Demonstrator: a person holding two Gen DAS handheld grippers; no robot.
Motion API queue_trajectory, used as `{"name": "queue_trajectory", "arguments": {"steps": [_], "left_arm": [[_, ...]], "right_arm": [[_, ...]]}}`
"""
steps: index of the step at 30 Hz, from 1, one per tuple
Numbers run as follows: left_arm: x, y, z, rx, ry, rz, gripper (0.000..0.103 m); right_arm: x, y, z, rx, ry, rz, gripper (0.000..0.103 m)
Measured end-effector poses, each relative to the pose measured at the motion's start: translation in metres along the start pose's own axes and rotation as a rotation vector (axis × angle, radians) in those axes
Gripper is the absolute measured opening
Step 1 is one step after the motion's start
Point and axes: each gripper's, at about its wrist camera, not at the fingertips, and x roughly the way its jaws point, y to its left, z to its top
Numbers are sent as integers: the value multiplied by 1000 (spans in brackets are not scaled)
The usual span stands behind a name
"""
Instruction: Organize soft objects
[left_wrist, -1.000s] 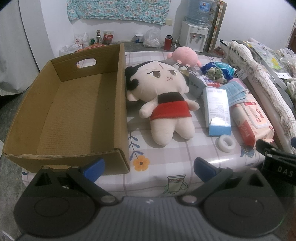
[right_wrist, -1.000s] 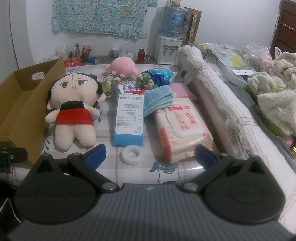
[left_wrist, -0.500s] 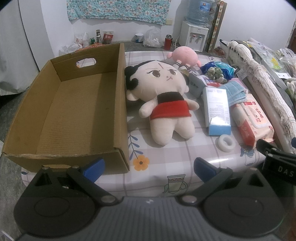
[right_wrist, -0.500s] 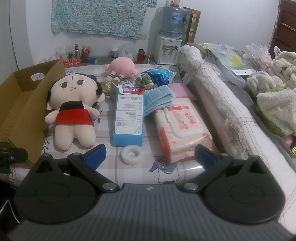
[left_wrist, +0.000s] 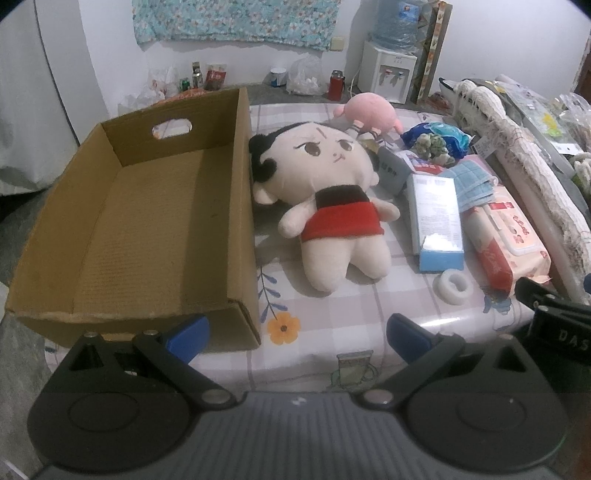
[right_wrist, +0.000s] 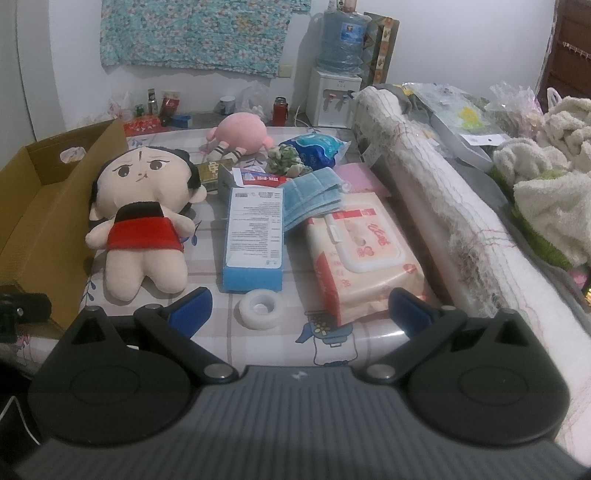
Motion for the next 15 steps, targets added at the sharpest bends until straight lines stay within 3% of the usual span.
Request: {"name": "queue_trajectory", "arguments": {"steps": [3,8,15], "left_arm": [[0,-2,1,19,-21,5,103],[-4,-17,9,79,-123,4,102],[13,-44,38,131,-222,-191,101]], "right_arm": [[5,-12,-1,34,-11,39,102],[16,-45,-3,120,-94,205,102],[32,-75,-1,117,-204,278,102]]}}
